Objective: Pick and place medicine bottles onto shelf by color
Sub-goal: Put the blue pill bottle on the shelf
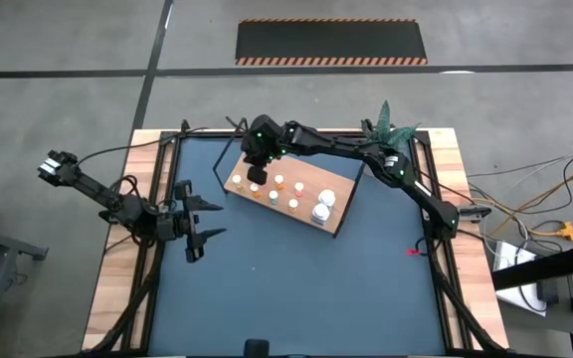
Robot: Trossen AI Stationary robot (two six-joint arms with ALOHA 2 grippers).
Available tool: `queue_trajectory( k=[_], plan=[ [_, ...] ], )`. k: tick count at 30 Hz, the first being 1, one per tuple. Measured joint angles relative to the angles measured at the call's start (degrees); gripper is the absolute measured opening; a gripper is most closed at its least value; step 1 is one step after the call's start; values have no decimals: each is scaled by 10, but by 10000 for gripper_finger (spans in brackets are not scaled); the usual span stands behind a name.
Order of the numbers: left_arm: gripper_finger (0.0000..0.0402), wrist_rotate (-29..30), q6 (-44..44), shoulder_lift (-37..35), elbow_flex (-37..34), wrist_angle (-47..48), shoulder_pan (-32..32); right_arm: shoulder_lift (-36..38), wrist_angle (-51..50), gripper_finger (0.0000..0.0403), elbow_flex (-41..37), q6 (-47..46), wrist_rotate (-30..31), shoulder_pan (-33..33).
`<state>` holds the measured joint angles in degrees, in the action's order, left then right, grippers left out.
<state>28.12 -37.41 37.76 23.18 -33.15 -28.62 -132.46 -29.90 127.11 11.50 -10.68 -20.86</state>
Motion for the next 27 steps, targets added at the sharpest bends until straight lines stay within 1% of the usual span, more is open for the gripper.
queue_trajectory(
  k=[6,11,20,25,27],
  plan=[
    [212,0,0,0,0,-1,0,0,18,9,-3,-4,14,3],
    [212,0,0,-1,0,-1,0,1,6,9,-1,6,74,4],
    [212,0,-5,0,0,-1,0,2,-8,9,-1,8,79,4],
    [212,0,-5,-1,0,-2,0,5,-11,9,3,21,122,3],
    [212,0,-5,-1,0,-2,0,5,-11,9,3,21,125,3]
  ],
)
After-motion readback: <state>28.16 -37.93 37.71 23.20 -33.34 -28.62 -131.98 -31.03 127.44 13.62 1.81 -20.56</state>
